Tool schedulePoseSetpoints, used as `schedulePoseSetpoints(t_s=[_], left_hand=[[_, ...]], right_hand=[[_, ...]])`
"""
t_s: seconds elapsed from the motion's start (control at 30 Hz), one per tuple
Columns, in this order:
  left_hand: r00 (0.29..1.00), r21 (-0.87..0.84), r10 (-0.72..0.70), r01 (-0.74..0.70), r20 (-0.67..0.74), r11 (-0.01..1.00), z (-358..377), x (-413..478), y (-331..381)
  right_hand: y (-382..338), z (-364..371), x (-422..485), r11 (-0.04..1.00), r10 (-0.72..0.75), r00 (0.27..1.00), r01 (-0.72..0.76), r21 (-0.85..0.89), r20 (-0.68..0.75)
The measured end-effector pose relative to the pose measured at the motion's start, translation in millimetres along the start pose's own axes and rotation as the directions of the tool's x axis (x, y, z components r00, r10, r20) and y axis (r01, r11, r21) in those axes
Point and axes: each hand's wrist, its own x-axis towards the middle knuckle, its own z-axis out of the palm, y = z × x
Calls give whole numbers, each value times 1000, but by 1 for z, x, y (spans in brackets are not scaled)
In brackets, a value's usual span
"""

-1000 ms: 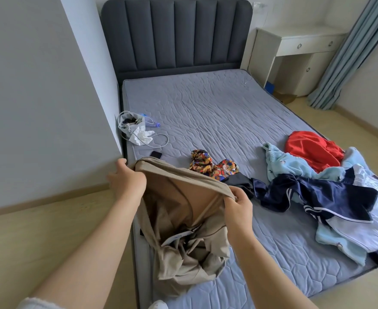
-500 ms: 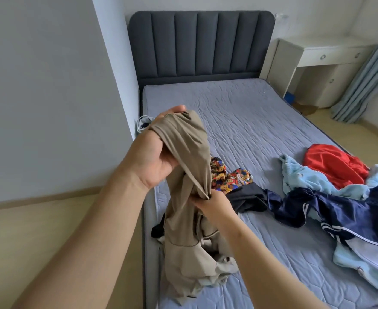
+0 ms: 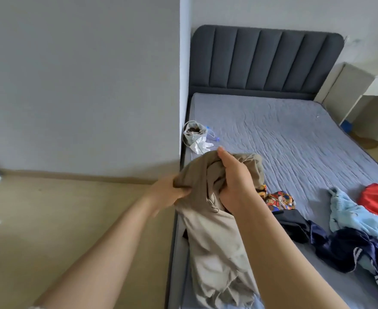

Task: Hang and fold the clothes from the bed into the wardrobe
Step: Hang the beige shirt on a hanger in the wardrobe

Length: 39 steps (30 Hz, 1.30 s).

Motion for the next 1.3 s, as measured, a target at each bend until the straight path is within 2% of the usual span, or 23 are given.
schedulePoseSetpoints(t_s=[0.03, 0.1, 0.23, 0.33, 0.4, 0.5, 0.57, 0.67, 0.77, 0.9, 1.0, 1.03, 1.07, 1.1, 1.13, 1.17, 1.2, 1.23, 1.27, 1.3], left_hand=[[995, -62, -66, 61, -80, 996, -12, -2, -6], [982, -275, -148, 111, -117, 955, -37, -10, -11], [963, -572, -137, -22, -233, 820, -91, -33, -13], [952, -661, -79, -145, -297, 736, -138, -51, -12], [944, -683, -29, -216, -328, 697, -167, -64, -13], [925, -689, 25, -299, -378, 660, -211, -85, -13], [893, -652, 36, -354, -448, 670, -239, -97, -15], [843, -561, 29, -383, -538, 734, -279, -118, -26], [754, -425, 4, -375, -657, 824, -312, -141, -43], [582, -222, 16, -336, -813, 915, -348, -173, -72], [530, -125, 15, -228, -848, 966, -369, -196, -94], [482, -45, 28, -139, -875, 989, -374, -203, -101], [398, 56, 69, -45, -915, 997, -378, -210, -108], [289, 136, 126, 14, -949, 991, -381, -218, -113], [221, 172, 165, 11, -961, 985, -384, -226, -118], [241, 169, 175, -42, -955, 985, -387, -234, -122], [357, 123, 158, -118, -921, 985, -389, -241, -124], [513, 66, 137, -155, -847, 986, -390, -247, -125], [648, 47, 115, -122, -753, 991, -390, -251, -128], [727, 58, 101, -84, -680, 995, -391, -254, -130]], right_hand=[[5, 11, -1, 1000, -1, 1000, 1, -11, 8], [19, 32, -5, 998, -9, 999, 12, -60, 36], [47, 78, -10, 971, -66, 993, 88, -224, 102], [74, 112, -18, 928, -69, 984, 124, -350, 164], [94, 138, -28, 890, -131, 965, 215, -403, 225], [126, 173, -40, 759, -174, 928, 339, -556, 328], [139, 199, -48, 783, -150, 927, 323, -532, 343], [150, 243, -63, 906, 14, 903, 170, -387, 430], [158, 281, -82, 965, 118, 858, 19, -260, 499], [170, 323, -103, 971, 238, 782, -187, -148, 576], [182, 354, -121, 940, 330, 675, -300, -164, 660], [186, 363, -126, 931, 346, 647, -324, -165, 679], [191, 372, -129, 925, 358, 627, -341, -169, 692], [195, 379, -132, 920, 368, 614, -350, -178, 698], [200, 386, -134, 916, 379, 605, -353, -191, 700], [204, 393, -135, 910, 393, 589, -358, -208, 707], [208, 400, -136, 904, 406, 571, -363, -224, 713], [212, 407, -136, 898, 420, 555, -371, -238, 718], [215, 414, -137, 893, 430, 544, -376, -249, 721], [218, 420, -138, 890, 437, 535, -375, -260, 723]])
